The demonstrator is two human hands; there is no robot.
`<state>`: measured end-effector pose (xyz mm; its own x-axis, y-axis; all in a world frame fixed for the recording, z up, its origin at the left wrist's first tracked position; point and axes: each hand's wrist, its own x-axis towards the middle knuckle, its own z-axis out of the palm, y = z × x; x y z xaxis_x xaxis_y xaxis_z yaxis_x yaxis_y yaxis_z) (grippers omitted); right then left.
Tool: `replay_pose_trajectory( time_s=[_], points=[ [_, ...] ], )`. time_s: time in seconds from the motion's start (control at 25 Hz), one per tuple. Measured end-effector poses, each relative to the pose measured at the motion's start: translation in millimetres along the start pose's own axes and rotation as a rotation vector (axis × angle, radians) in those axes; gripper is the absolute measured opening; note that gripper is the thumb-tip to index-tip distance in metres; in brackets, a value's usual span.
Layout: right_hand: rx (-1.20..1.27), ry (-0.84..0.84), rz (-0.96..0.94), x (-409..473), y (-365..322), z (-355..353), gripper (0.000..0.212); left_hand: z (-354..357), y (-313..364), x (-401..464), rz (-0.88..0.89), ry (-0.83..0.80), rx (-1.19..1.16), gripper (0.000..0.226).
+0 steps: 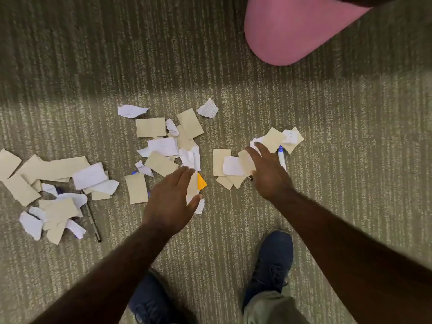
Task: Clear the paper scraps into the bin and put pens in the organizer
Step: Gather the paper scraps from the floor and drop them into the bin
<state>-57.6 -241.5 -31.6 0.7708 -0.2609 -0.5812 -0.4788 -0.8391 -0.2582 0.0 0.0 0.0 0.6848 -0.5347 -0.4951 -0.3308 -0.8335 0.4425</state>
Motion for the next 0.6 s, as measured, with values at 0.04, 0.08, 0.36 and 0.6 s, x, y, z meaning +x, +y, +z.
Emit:
replay_pose_trajectory(
  time_s=[0.04,0.08,0.36,0.6],
  points=[
    [-0.084,-0.010,-0.044,9,1,2,0.070,6,-1,5,0.005,0.011,-0.012,0.060],
    [-0.162,-0.004,-0.092,16,1,3,0.071,10,0,10,0.004,0.029,-0.031,0.059],
    [-0.205,0.030,-0.111,40,21,-2,0.034,40,19,55,-0.005,0.004,-0.069,0.061],
    [0.399,0.096,-0.043,-9,49,-11,0.011,73,56,92,-0.083,-0.021,0.004,0.074]
  ],
)
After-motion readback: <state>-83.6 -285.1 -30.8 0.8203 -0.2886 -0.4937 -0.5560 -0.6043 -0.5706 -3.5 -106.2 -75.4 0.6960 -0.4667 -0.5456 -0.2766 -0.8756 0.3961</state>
